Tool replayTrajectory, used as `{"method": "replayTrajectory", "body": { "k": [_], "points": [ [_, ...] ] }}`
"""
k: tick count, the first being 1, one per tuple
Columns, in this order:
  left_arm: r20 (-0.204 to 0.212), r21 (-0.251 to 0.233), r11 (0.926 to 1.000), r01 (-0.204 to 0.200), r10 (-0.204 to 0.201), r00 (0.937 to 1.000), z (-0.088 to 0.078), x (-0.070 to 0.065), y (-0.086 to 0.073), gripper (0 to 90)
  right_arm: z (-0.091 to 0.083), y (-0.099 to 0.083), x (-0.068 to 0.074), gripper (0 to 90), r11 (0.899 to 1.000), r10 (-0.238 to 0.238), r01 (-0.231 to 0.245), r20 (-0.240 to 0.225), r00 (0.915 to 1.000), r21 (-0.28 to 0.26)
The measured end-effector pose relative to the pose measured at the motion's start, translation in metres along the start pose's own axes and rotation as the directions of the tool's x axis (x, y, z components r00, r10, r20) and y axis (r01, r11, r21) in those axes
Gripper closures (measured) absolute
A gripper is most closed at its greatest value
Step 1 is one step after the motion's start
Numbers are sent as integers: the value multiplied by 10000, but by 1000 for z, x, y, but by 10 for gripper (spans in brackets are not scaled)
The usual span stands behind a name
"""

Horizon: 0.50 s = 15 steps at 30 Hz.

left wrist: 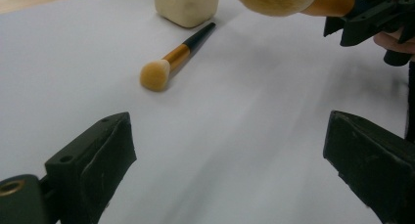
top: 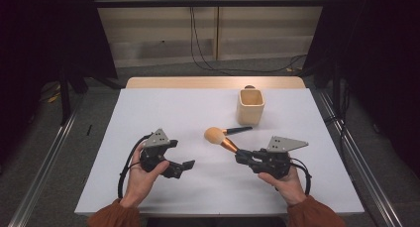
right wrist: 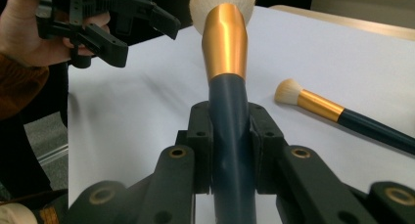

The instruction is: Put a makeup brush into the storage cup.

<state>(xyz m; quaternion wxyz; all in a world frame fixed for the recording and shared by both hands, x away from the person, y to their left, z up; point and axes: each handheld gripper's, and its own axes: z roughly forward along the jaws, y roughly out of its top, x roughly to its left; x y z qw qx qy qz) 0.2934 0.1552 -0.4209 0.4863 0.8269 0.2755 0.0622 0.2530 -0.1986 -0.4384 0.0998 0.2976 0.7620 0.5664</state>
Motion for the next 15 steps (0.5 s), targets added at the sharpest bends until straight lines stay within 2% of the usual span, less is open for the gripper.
{"method": "replayTrajectory", "body": {
  "k": [9,13,15],
  "points": [
    [-24,-511,9987,46,-48,10000,-4,-4,1,48,-5,2,-1,754,9956,101,-122,-235,9997,-927],
    [-99,-978,9951,-137,128,9999,-6,-13,4,48,-7,5,1,754,9939,85,-120,-331,9994,-1093],
    [95,-1168,9930,-151,163,9998,-6,-17,7,45,-8,6,2,754,9927,33,-77,-364,9993,-1206]
  ]
}}
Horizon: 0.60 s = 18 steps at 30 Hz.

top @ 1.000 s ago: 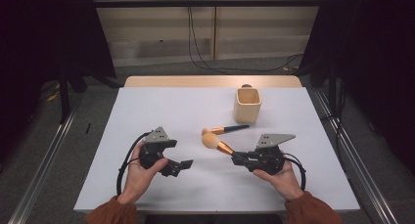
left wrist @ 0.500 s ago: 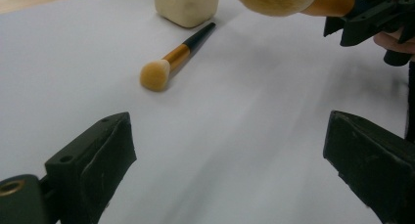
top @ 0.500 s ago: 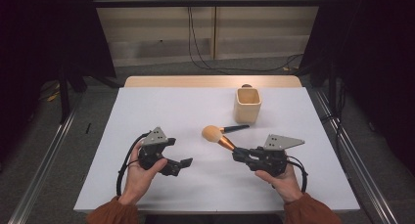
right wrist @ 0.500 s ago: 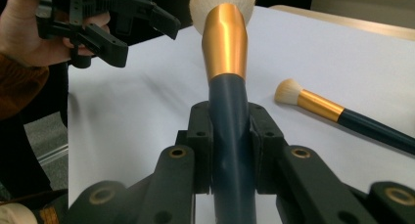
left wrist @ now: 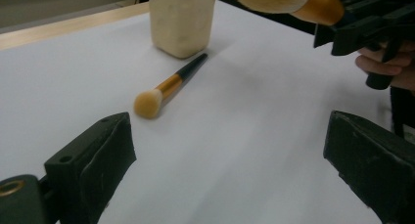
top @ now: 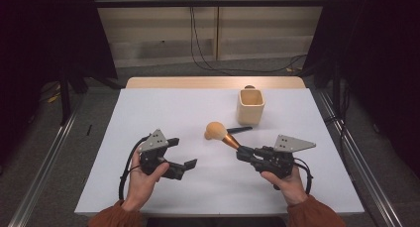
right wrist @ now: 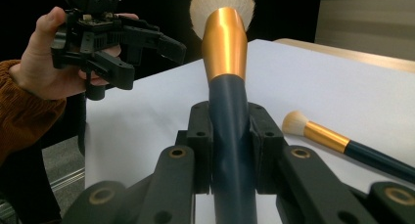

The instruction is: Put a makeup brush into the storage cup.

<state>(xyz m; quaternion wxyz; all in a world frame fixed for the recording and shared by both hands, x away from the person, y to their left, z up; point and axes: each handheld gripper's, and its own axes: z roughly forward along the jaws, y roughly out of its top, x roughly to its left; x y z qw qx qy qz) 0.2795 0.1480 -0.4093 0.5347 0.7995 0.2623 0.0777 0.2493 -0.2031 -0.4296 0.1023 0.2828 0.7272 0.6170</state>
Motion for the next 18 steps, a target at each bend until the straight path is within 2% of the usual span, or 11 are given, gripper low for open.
{"method": "replayTrajectory", "body": {
  "k": [4,7,10,13,18],
  "points": [
    [173,-253,9996,-131,136,9998,2,-7,4,43,-1,3,2,754,9995,13,-18,-153,9999,-310],
    [-38,-247,9987,-447,447,9990,5,-12,8,43,-2,4,2,754,9989,67,-79,-260,9996,-462],
    [229,-471,9978,-476,487,9986,7,-14,11,43,-3,7,3,754,9983,8,-27,-322,9995,-591],
    [455,-683,9973,-265,296,9985,9,-16,14,37,-4,9,3,754,9971,-18,-9,-349,9994,-766],
    [880,-988,9947,-295,383,9954,15,-22,16,57,-3,9,5,754,9961,-91,57,-382,9992,-878]
  ]
}}
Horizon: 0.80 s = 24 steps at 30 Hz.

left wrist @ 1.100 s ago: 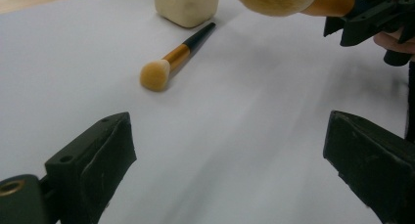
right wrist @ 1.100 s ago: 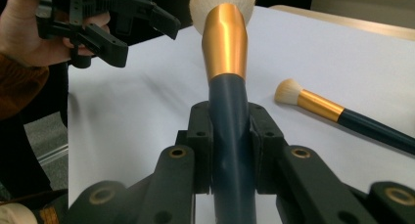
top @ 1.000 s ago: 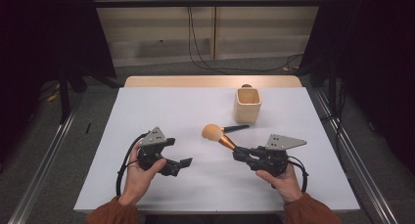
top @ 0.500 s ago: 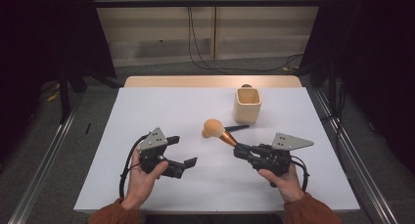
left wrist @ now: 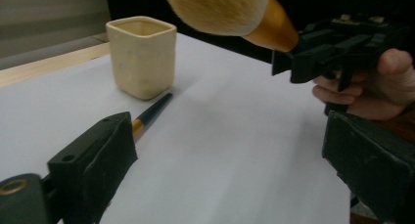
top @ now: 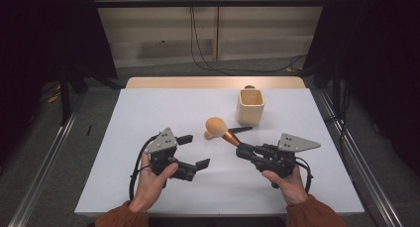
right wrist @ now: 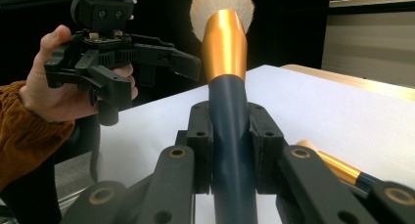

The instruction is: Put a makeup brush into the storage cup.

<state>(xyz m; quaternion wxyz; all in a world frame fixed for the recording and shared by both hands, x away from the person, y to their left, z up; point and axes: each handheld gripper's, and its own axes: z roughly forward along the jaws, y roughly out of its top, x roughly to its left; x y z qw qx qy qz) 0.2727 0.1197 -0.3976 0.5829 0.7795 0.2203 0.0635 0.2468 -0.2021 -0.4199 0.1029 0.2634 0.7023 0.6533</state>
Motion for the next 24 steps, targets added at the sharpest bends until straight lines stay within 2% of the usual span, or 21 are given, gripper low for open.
{"method": "replayTrajectory", "body": {
  "k": [1,7,9,12,18,19,24],
  "points": [
    [-67,-55,10000,-10,9,10000,2,-1,0,57,0,0,1,754,10000,-18,18,1,10000,-23],
    [140,-591,9979,269,-261,9996,10,-2,3,55,0,2,1,754,9999,-28,28,-57,10000,-102],
    [519,-892,9947,503,-458,9976,14,-1,3,60,0,2,1,754,9999,0,-1,-74,10000,-132],
    [726,-1234,9902,647,-560,9958,19,0,2,63,-1,3,1,754,9999,-17,15,-95,10000,-161],
    [1466,-1386,9837,1144,-939,9847,30,-1,2,54,-1,4,1,754,9998,-8,4,-173,9999,-195],
    [1686,-1386,9833,1177,-937,9812,33,-1,2,55,-1,4,1,754,9998,-28,24,-196,9998,-183],
    [2188,-1628,9777,1325,-952,9711,44,-2,4,65,0,4,2,754,9999,-80,76,-302,9995,-155]
  ]
}}
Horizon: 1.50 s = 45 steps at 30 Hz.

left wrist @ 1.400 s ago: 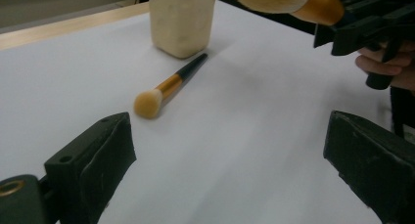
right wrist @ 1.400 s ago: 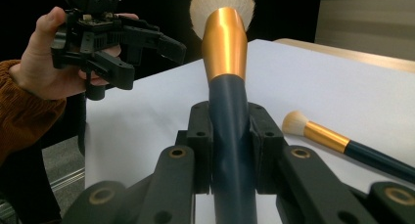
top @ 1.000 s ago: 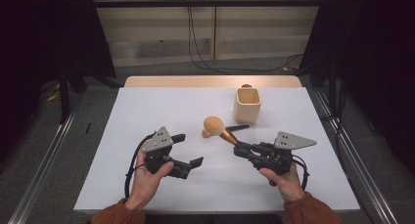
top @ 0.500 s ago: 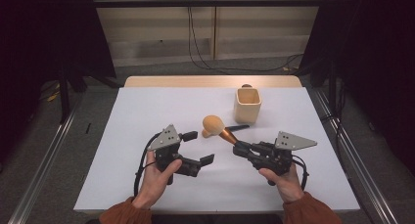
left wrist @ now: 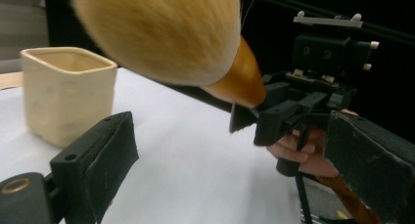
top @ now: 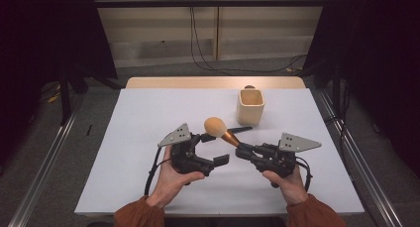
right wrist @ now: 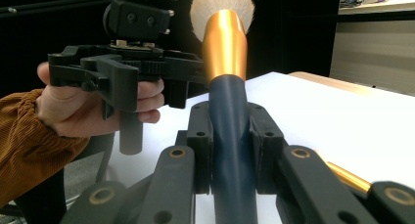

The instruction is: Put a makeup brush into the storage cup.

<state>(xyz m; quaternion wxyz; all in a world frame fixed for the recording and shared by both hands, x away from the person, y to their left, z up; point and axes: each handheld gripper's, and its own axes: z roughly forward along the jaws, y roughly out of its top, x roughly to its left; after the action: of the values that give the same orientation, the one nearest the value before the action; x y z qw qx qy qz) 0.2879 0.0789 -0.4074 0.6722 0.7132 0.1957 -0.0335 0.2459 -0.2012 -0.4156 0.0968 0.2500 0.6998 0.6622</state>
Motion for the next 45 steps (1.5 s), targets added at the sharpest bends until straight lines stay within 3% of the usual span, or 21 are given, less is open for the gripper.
{"method": "replayTrajectory", "body": {
  "k": [4,11,14,17,25,42,45],
  "points": [
    [274,-300,9995,-70,78,9996,6,1,1,167,0,-1,0,754,10000,29,-29,-165,9999,-16],
    [671,-637,9975,318,-275,9974,12,5,1,263,1,-2,-1,754,10000,-5,7,-315,9995,63],
    [940,-790,9959,451,-376,9949,13,6,1,348,1,-2,-1,754,10000,37,-34,-394,9992,89],
    [1126,-1003,9921,759,-645,9915,16,8,0,388,1,-4,-2,754,10000,56,-52,-500,9987,86],
    [1514,-1463,9820,1195,-972,9837,19,11,-1,604,1,-4,-3,754,9995,246,-260,-684,9974,-202],
    [1567,-981,9897,1044,-883,9837,15,10,2,649,5,-5,-4,740,9990,392,-373,-819,9959,249],
    [1405,-835,9926,879,-755,9872,15,8,4,653,6,-5,-5,726,9985,451,-427,-753,9961,331]
  ]
}}
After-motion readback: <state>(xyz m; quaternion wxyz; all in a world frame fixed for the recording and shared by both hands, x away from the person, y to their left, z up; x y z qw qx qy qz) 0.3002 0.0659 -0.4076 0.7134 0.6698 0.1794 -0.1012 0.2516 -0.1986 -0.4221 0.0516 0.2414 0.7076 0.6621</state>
